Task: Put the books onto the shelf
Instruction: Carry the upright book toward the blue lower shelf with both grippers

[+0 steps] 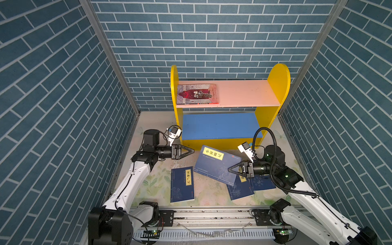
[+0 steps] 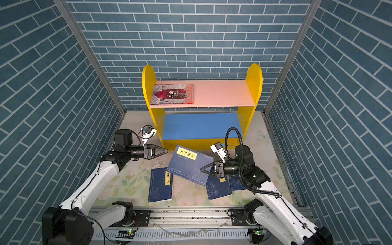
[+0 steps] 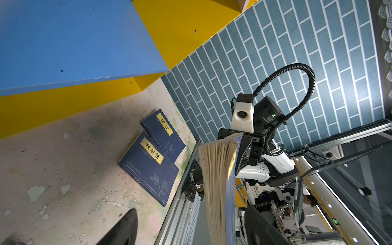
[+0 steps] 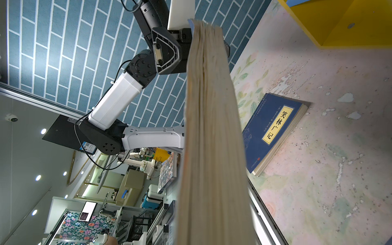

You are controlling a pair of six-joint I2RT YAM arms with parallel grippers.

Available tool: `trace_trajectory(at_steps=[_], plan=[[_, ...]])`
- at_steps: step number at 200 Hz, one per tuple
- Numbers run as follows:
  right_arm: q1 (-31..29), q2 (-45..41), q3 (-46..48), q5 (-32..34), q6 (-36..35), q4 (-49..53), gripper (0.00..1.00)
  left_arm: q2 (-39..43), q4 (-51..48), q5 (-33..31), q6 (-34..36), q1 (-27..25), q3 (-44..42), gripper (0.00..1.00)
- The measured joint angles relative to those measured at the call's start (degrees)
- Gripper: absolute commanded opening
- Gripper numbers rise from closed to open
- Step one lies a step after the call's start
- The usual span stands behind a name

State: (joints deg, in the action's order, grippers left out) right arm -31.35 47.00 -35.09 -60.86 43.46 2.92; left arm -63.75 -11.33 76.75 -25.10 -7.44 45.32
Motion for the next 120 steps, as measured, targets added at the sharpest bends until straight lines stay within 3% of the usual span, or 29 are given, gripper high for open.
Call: trace_trajectory(at_steps=[41, 78, 120], plan=[[0.1, 6.0, -5.5, -4.0, -3.3, 2.6, 0.00, -0.5, 0.6, 4.1, -2.2, -2.6, 0.0, 0.83], [0.2, 10.8, -8.3, -5.8, -6.3, 4.0, 0.00, -2.0, 0.6, 5.6, -3.9, -4.6, 0.1, 0.73], [0.3, 13.9, -8.7, -5.9, -7.5, 4.3, 0.00, -2.0, 0.7, 5.9, -5.1, -5.4, 0.6, 0.70]])
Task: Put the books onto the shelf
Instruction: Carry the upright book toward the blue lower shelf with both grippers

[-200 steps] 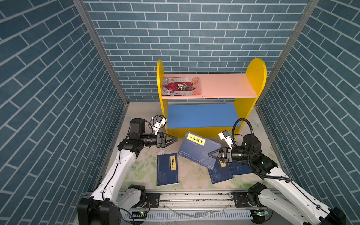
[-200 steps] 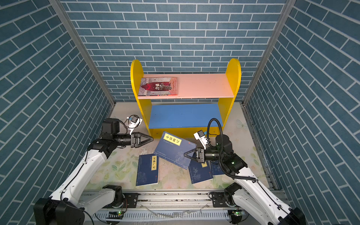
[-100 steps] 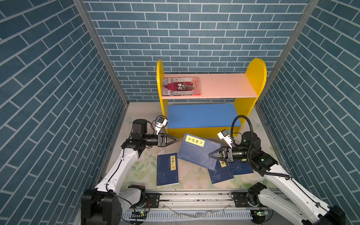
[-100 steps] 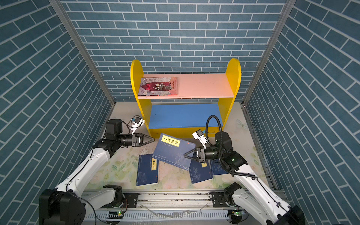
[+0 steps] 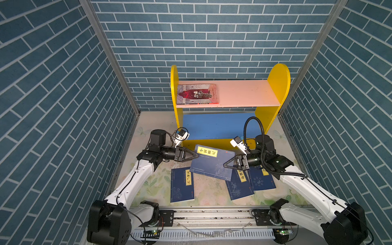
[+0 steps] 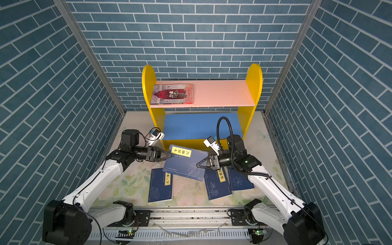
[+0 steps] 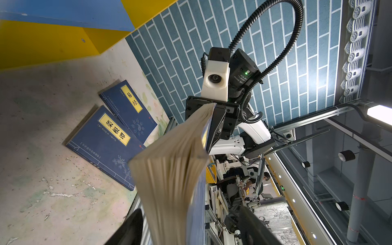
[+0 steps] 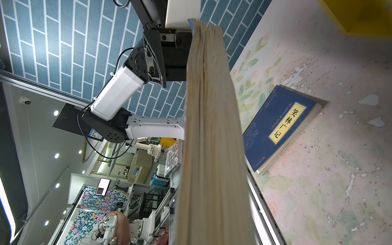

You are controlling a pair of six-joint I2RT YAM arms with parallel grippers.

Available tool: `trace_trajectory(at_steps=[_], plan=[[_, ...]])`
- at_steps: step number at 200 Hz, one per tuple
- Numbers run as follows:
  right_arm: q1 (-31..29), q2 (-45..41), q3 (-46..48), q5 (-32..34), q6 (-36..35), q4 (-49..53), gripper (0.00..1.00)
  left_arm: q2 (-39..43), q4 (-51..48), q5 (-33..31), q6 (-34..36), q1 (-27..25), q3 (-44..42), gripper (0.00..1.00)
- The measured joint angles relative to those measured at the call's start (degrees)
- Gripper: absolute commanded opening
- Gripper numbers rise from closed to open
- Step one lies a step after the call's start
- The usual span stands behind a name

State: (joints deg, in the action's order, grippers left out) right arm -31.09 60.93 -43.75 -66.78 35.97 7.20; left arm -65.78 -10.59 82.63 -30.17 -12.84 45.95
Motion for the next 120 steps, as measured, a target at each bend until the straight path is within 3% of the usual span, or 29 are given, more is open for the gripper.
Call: trace_trajectory(at_steps=[50, 75, 85, 103, 120], plan=[[0.0, 3.0, 0.0, -0.8, 0.7, -5.3, 0.00, 0.0, 1.4, -0.9, -2.1, -1.2, 0.0, 0.48], [0.0, 4.5, 0.0, -1.4, 1.4, -8.4, 0.00, -0.3, 3.0, -2.4, -4.2, -1.3, 0.0, 0.16], [0.0, 4.9, 0.0, -1.7, 1.6, -9.4, 0.10, -0.5, 4.1, -3.1, -4.5, -1.3, -0.1, 0.00], [0.0, 5.8, 0.0, -1.4, 2.3, -10.3, 0.27, -0.6, 5.4, -4.1, -5.4, -1.3, -0.2, 0.00], [0.2, 6.3, 0.1, -0.7, 3.0, -11.5, 0.35, -0.6, 6.0, -5.3, -5.5, -1.3, -0.2, 0.00]])
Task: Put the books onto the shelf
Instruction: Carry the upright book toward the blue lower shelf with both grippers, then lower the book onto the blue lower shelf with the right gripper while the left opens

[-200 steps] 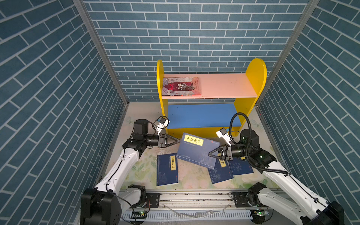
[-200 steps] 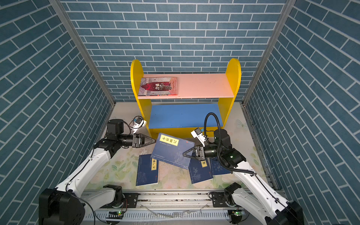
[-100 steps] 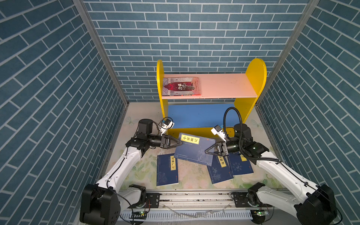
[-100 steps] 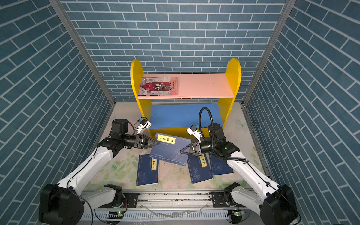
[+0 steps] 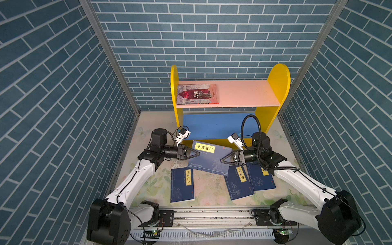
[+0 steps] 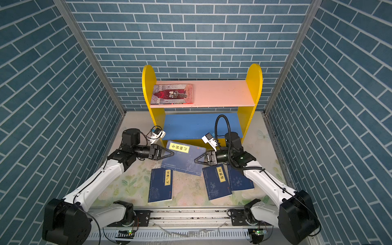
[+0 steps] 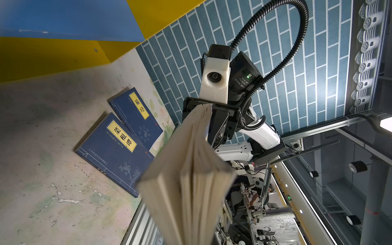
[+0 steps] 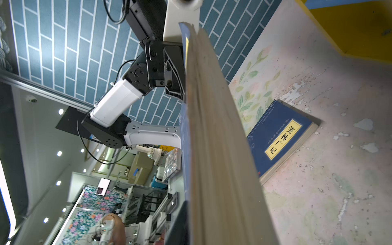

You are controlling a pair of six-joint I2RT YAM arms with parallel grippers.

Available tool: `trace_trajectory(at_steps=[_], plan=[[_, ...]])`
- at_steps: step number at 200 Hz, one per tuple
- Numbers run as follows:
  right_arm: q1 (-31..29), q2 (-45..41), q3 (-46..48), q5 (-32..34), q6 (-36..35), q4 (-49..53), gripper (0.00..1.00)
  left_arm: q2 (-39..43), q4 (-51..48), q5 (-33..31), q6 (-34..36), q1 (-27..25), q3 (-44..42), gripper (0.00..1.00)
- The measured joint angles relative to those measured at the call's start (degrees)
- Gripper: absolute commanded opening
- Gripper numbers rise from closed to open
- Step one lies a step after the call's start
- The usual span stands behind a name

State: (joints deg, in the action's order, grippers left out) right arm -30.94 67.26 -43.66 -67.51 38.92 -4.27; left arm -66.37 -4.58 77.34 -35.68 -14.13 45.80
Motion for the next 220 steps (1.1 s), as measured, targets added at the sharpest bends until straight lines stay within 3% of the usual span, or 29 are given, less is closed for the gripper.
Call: trace_trajectory(at_steps=[34, 62, 113, 139, 171, 202, 220], plan=[[0.3, -0.3, 3.2, 2.4, 3.6, -7.1, 0.37, 0.2, 1.1, -1.9, 0.0, 0.9, -0.1, 0.00], [0.4, -0.5, 9.5, 4.0, 10.8, -18.0, 0.36, 0.4, 2.2, -4.1, -0.7, 1.8, -0.2, 0.00], [0.4, 1.8, 15.4, 6.5, 22.6, -37.8, 0.25, 0.5, 6.7, -6.6, -4.4, 2.4, -0.9, 0.00], [0.5, 5.0, 16.9, 7.5, 28.0, -47.3, 0.15, 0.5, 7.6, -7.8, -5.3, 2.5, -0.9, 0.00], [0.5, 9.7, 17.4, 8.1, 34.1, -58.2, 0.12, 0.5, 8.6, -9.0, -5.8, 2.8, -1.2, 0.00], [0.5, 13.8, 17.4, 8.2, 37.9, -65.2, 0.00, 0.4, 8.9, -10.3, -5.8, 3.1, -1.5, 0.00], [0.6, 15.2, 17.4, 8.3, 38.9, -67.1, 0.00, 0.4, 8.1, -11.3, -4.9, 3.2, -1.5, 0.25]])
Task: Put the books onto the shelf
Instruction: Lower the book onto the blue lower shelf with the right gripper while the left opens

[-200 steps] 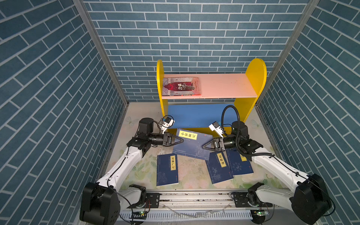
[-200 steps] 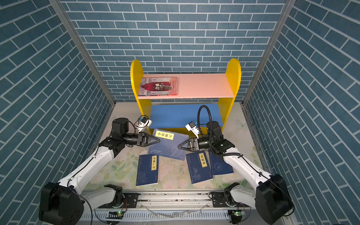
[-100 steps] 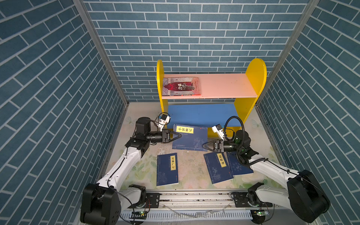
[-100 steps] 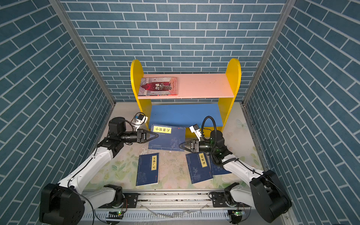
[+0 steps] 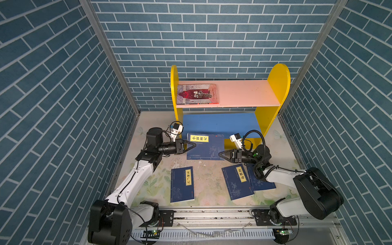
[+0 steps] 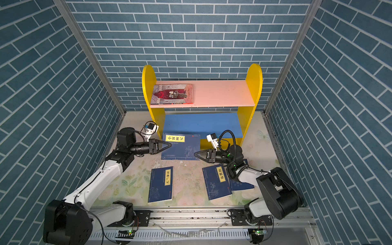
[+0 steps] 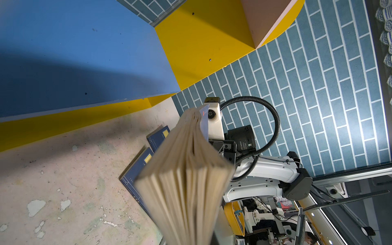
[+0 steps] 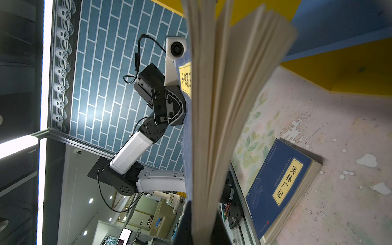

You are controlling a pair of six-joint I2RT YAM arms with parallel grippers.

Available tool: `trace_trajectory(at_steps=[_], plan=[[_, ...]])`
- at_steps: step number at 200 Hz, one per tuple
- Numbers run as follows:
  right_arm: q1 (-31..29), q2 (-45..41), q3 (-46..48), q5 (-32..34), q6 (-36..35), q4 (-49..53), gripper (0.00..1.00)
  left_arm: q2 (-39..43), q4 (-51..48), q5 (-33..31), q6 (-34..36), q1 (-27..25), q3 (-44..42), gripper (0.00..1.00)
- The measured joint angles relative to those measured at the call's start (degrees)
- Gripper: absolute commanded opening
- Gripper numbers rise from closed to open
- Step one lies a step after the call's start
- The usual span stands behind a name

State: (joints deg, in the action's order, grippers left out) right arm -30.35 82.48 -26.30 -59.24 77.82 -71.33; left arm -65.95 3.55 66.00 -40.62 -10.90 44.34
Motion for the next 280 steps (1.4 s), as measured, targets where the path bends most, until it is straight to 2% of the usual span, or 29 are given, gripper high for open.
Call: trace_trajectory(at_steps=[19, 31, 43, 92, 137, 176, 219, 280], plan=[[-0.1, 0.7, -0.8, 0.3, 0.5, -0.3, 0.00, 0.1, -3.2, -2.8, 3.4, 0.2, 0.1, 0.59], [0.0, 0.7, -2.0, 0.6, 0.6, 0.0, 0.00, 0.4, -6.9, -4.9, 6.0, 0.8, 0.4, 0.69], [0.2, 0.7, -3.3, 0.6, 0.6, 0.9, 0.00, 1.2, -10.4, -7.0, 8.4, 1.9, 0.7, 0.74], [4.0, 0.7, -8.2, 0.5, -3.7, 13.8, 0.00, 8.0, -22.9, -14.1, 18.7, 4.7, 4.4, 0.77], [5.9, 2.6, -15.2, -0.8, -10.7, 27.0, 0.00, 11.0, -29.1, -16.6, 24.5, 5.1, 9.1, 0.78], [6.1, 9.2, -21.0, -1.9, -13.5, 31.9, 0.00, 11.0, -30.0, -17.0, 26.1, 5.7, 10.2, 0.78], [6.2, 16.1, -26.6, -2.1, -13.6, 34.1, 0.00, 11.1, -30.3, -17.1, 26.5, 6.0, 10.4, 0.78], [6.2, 20.3, -33.1, -2.0, -13.6, 37.0, 0.00, 12.2, -30.3, -17.3, 26.4, 6.0, 10.4, 0.79]])
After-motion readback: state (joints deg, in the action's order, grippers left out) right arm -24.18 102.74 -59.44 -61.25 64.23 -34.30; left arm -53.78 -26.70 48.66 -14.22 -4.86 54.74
